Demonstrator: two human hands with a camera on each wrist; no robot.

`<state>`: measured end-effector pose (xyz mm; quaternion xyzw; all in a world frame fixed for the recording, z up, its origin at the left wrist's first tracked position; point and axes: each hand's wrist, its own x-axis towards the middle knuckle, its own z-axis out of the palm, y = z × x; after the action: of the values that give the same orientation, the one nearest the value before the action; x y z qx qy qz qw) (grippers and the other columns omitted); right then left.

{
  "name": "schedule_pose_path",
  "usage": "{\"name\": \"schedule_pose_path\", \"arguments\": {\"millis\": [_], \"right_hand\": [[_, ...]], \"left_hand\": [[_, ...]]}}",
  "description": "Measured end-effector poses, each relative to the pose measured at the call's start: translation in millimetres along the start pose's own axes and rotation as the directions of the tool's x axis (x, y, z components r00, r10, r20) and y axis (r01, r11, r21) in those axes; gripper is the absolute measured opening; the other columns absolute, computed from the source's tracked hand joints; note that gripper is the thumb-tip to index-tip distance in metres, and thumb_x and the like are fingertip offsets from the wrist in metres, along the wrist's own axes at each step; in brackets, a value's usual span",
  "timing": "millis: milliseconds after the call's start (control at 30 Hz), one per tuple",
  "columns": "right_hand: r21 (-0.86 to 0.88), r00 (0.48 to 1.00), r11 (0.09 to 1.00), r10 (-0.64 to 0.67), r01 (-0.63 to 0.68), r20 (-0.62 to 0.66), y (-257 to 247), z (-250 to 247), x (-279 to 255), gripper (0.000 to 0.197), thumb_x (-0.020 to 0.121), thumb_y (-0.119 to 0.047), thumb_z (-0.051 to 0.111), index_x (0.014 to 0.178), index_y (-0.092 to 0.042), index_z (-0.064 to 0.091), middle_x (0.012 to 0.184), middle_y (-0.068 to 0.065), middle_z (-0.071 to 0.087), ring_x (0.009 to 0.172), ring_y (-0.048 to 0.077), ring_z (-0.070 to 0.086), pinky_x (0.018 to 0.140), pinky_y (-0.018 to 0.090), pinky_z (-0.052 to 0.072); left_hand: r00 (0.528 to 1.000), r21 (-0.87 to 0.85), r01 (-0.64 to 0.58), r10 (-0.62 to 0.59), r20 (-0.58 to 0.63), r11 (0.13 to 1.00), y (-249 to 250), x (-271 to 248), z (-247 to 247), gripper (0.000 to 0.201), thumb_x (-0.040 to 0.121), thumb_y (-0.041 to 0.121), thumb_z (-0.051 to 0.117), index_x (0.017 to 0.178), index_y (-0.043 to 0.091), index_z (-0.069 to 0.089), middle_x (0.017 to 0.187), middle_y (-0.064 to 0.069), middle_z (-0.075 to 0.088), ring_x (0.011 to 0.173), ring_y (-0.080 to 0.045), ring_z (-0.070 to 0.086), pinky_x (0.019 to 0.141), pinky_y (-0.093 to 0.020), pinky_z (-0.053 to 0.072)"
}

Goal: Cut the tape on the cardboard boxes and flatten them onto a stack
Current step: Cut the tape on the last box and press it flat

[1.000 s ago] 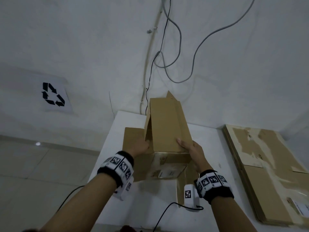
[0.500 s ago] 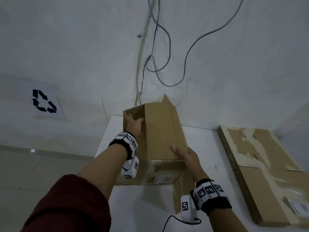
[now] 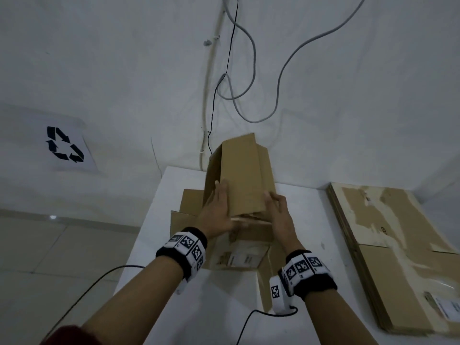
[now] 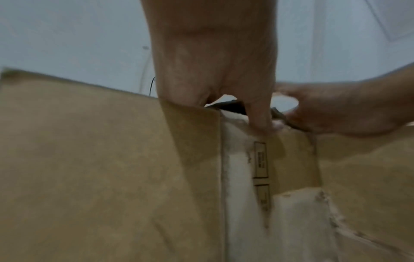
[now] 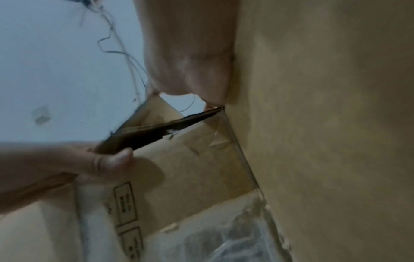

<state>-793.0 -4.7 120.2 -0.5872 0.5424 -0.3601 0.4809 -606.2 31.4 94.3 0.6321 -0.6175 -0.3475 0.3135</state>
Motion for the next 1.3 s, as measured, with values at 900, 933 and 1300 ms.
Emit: {"name": "schedule_pose_path", "arguments": {"millis": [900, 933, 1300], "right_hand": [[-0.422, 0.997, 0.904, 0.078, -0.073, -0.006, 23, -10, 76, 0.045, 0.102, -0.021, 0.039, 0.143, -0.003, 0.038, 0.086, 0.002, 0.059, 0.071, 0.015, 0.055, 0.059, 0.025, 0.043], [-0.422, 0.995, 0.903, 0.096, -0.082, 0.012, 23, -11, 78, 0.046, 0.102, -0.021, 0.039, 0.145, -0.004, 0.036, 0.093, 0.004, 0.061, 0.074, 0.016, 0.056, 0.063, 0.025, 0.044], [-0.598, 0.975, 0.801, 0.120, 0.015, 0.185, 70, 18, 51, 0.064, 0.087, -0.034, 0.040, 0.146, -0.033, 0.016, 0.084, 0.008, 0.070, 0.070, 0.030, 0.067, 0.069, 0.047, 0.059]], "left_hand": [[0.870, -0.356, 0.343, -0.437, -0.229, 0.869, -18, 53, -22, 0.054, 0.099, 0.030, 0.049, 0.145, 0.004, 0.035, 0.139, -0.015, 0.050, 0.129, -0.033, 0.046, 0.107, -0.035, 0.037], [0.866, -0.350, 0.363, -0.452, -0.216, 0.863, -20, 55, -22, 0.054, 0.099, 0.030, 0.049, 0.144, 0.004, 0.037, 0.138, -0.016, 0.051, 0.127, -0.033, 0.047, 0.107, -0.036, 0.038], [0.745, -0.547, 0.363, -0.588, -0.316, 0.754, -50, 3, 21, 0.042, 0.096, 0.024, 0.057, 0.129, -0.001, 0.052, 0.131, -0.018, 0.058, 0.122, -0.031, 0.053, 0.095, -0.026, 0.039]]}}
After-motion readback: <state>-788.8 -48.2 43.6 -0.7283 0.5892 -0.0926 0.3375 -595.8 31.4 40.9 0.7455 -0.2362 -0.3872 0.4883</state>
